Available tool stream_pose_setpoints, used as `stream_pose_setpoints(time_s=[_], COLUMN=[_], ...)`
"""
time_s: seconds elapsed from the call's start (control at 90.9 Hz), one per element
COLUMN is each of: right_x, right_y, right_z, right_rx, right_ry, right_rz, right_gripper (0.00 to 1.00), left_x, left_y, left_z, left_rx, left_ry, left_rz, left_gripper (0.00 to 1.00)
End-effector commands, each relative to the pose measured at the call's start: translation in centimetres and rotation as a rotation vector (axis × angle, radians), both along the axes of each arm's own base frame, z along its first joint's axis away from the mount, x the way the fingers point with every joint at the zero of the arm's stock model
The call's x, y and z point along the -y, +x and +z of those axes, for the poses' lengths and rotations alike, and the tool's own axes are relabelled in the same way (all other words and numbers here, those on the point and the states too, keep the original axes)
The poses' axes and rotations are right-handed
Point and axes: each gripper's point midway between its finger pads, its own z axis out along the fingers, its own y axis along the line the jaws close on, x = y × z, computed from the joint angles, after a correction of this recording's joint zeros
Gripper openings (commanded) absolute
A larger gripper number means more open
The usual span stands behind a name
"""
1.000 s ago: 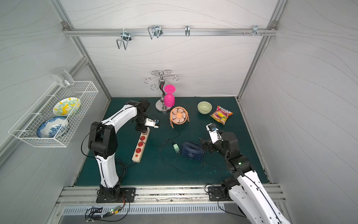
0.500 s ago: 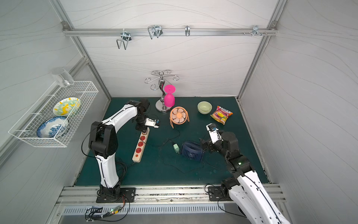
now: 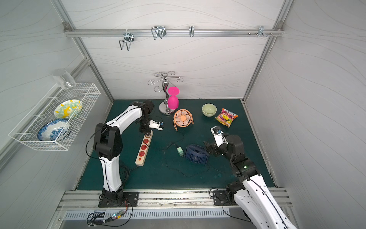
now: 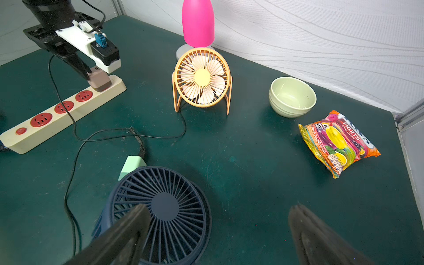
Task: Plug the desk fan into the power strip
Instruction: Insert the plug into the socket.
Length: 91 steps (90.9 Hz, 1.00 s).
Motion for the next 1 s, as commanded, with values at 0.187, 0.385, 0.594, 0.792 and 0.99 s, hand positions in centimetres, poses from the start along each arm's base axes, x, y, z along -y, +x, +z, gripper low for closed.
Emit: stream_pose_setpoints(time_s=[0.187,0.385,0.594,0.792,0.99], right_x=[-0.1,-0.3,-0.4,-0.6,-1.7], right_y=[0.0,-0.1,-0.2,-0.2,-0.4], right_z=[0.0,-0.3,-0.2,0.3,1.2], right_rx=[0.014,-0.001,-0.001,-0.008,-0.086], right_ry=[0.004,0.002,0.008,0.021,0.07], right_rz=[0.009,0.013,0.019,0.019,0.041], right_gripper=[0.99,0.99,0.99,0.99,0.99], left_x=[-1.0,1.1,1.7,3.6,5.2], left_y=[-1.6,-0.2,1.3,2.6,2.0], left_z=[-6.3,-5.1,-0.8,6.7,13.1], left_rx=[-0.107,-0.08,0.053,0.219,0.327], left_ry=[0.038,-0.006,-0.075,-0.226,-0.409], left_rz=[0.036,0.062,0.086,0.137,0.247], left_gripper=[0.11,0.14,0.41,0.6,0.7])
